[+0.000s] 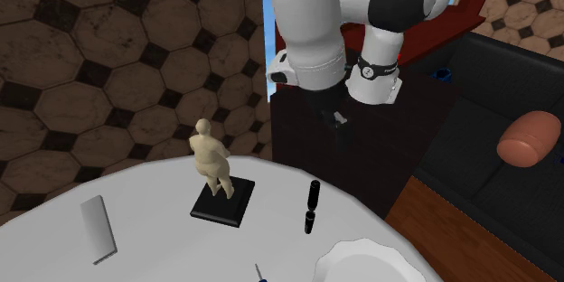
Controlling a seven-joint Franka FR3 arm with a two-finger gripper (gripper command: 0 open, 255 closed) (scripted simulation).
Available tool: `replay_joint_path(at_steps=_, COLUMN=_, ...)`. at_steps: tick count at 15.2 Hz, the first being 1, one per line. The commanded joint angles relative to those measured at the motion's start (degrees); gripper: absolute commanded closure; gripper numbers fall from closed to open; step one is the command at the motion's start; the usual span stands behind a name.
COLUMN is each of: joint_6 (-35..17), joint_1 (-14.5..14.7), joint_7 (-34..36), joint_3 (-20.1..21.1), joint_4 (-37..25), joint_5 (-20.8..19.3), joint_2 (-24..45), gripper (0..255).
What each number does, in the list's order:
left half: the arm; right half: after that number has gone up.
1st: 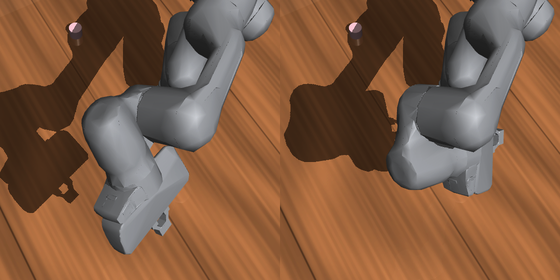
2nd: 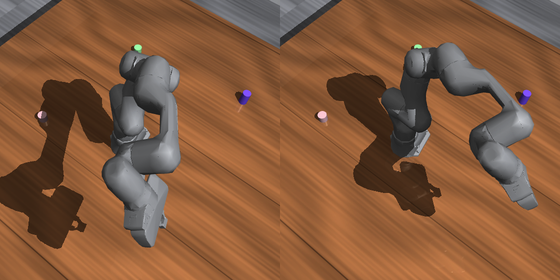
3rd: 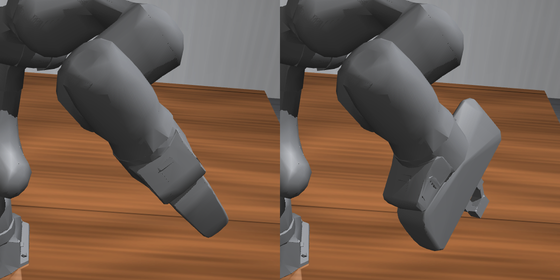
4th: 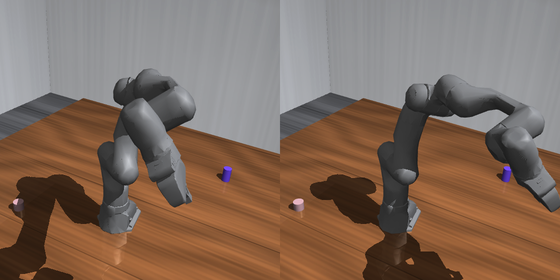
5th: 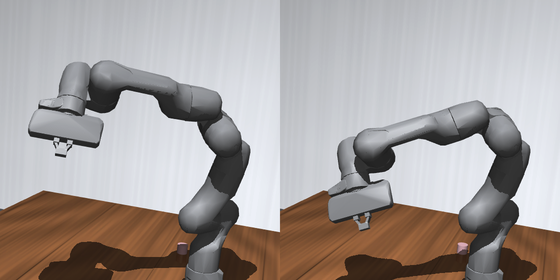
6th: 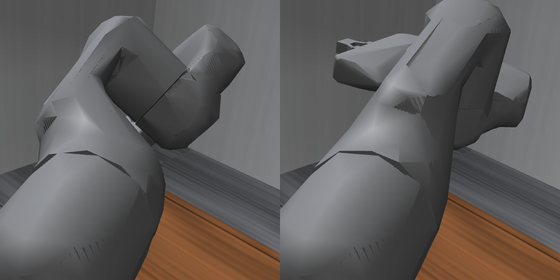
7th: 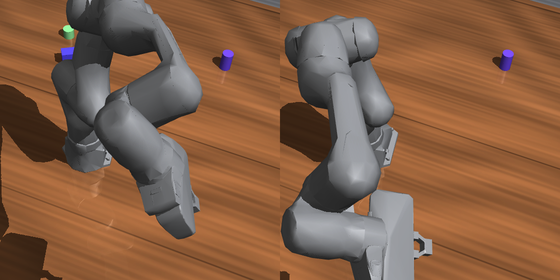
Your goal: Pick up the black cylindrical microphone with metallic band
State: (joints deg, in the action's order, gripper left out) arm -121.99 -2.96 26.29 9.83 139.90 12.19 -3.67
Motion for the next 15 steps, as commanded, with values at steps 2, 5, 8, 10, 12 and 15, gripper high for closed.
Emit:
replay_joint_path(at_steps=2, joint_6=-4.2, joint_1=-0.3, joint_7=3.0, joint_3=-0.1, joint_4=-2.2, joint_5=1.1, joint_2=7.1, gripper=0)
replay_joint_path(at_steps=5, joint_6=-7.9, joint_1=-0.3, joint_7=5.6, joint_3=-0.4, joint_4=-4.9, joint_5=2.4, joint_2=14.2, gripper=0)
replay_joint_path(at_steps=8, joint_6=-11.1, joint_1=-0.3, joint_7=7.8, joint_3=-0.8, joint_4=-8.2, joint_5=3.9, joint_2=21.3, gripper=0)
replay_joint_path(at_steps=10, joint_6=-12.9, joint_1=-0.4, joint_7=9.2, joint_3=-1.1, joint_4=-10.6, joint_5=5.1, joint_2=26.0, gripper=0)
replay_joint_path(at_steps=12, joint_6=-14.5, joint_1=-0.4, joint_7=10.4, joint_3=-1.4, joint_4=-13.3, joint_5=6.3, joint_2=30.7, gripper=0)
replay_joint_path(at_steps=15, joint_6=-16.2, joint_1=-0.7, joint_7=11.8, joint_3=-1.6, joint_4=-16.9, joint_5=7.9, joint_2=36.4, gripper=0)
